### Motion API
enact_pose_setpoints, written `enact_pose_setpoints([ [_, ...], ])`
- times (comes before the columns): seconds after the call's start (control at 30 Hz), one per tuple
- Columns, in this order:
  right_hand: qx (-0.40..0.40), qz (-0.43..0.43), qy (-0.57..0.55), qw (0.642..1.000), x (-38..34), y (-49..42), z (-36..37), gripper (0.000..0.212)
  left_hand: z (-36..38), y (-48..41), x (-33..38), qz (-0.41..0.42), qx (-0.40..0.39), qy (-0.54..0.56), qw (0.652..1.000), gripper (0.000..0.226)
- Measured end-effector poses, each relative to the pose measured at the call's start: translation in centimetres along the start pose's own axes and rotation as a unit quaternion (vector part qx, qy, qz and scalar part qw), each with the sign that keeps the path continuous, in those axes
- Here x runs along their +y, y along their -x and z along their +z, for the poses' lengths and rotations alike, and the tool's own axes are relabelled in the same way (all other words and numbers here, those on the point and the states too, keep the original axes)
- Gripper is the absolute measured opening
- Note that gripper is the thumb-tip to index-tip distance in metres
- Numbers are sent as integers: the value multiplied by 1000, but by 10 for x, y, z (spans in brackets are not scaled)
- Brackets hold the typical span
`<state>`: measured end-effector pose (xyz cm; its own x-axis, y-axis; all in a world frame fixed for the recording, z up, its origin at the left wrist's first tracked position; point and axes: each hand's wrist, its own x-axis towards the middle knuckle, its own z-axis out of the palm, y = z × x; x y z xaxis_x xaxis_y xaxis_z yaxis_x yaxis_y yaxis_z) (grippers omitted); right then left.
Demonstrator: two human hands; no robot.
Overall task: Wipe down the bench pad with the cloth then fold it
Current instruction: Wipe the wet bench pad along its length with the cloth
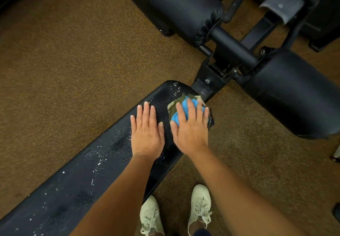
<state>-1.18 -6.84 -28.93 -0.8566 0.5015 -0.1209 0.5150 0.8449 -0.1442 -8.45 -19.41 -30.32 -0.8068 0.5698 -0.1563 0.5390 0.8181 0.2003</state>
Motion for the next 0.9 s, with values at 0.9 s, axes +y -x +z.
enact_pose_setpoints([
  [0.9, -13, -82, 1, 997, 1, 34, 4, 55, 0, 5, -7, 22, 11, 12, 1000, 60],
])
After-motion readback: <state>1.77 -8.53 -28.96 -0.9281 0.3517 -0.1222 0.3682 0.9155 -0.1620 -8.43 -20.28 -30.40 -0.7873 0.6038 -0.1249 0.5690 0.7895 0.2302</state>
